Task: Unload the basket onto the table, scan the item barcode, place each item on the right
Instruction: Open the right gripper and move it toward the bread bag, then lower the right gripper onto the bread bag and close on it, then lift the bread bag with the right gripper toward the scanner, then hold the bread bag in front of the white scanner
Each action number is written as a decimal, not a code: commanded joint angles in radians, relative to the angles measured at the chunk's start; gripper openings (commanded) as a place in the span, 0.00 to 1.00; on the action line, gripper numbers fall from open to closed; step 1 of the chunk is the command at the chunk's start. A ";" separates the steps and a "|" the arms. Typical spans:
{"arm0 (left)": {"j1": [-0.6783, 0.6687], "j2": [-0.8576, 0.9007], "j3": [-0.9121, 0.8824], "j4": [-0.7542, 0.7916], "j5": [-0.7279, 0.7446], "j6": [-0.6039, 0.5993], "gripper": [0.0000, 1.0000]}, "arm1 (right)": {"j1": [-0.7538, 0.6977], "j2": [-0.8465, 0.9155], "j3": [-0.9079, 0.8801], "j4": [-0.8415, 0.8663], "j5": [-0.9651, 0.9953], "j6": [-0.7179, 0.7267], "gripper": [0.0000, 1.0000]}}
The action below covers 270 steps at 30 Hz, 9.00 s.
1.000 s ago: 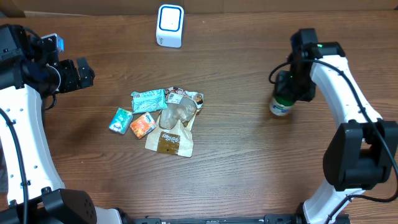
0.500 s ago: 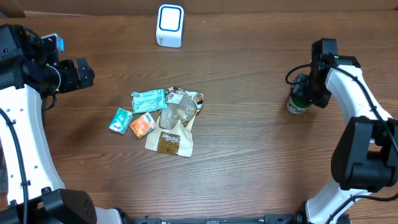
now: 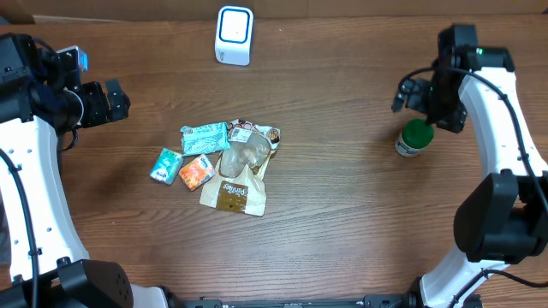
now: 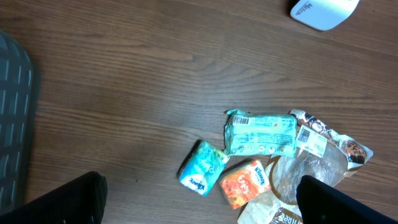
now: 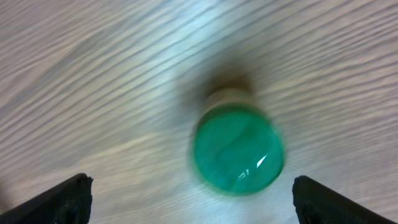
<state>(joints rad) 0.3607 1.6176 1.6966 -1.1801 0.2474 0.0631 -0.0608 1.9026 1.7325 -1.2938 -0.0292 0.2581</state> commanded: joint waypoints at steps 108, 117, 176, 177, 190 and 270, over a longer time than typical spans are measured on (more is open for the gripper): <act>-0.001 -0.008 -0.002 0.003 0.005 0.027 1.00 | 0.704 0.041 -0.241 0.360 -0.211 -0.217 0.44; -0.001 -0.008 -0.002 0.003 0.005 0.027 1.00 | 0.563 0.041 -0.241 0.323 -0.351 -0.019 0.70; -0.001 -0.008 -0.002 0.003 0.005 0.027 1.00 | 0.653 -0.316 -0.396 0.521 -0.600 -0.229 0.11; -0.001 -0.008 -0.002 0.003 0.005 0.027 1.00 | 0.653 -0.342 -0.397 0.510 -0.600 -0.245 0.10; -0.001 -0.008 -0.002 0.003 0.005 0.027 1.00 | 0.655 -0.575 -0.397 0.421 -0.468 -0.301 0.04; -0.001 -0.008 -0.002 0.003 0.005 0.027 1.00 | 0.627 0.612 0.309 1.397 0.755 -1.569 0.04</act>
<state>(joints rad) 0.3607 1.6176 1.6966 -1.1805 0.2474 0.0631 0.5537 2.5168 2.0232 0.0917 0.7052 -1.3121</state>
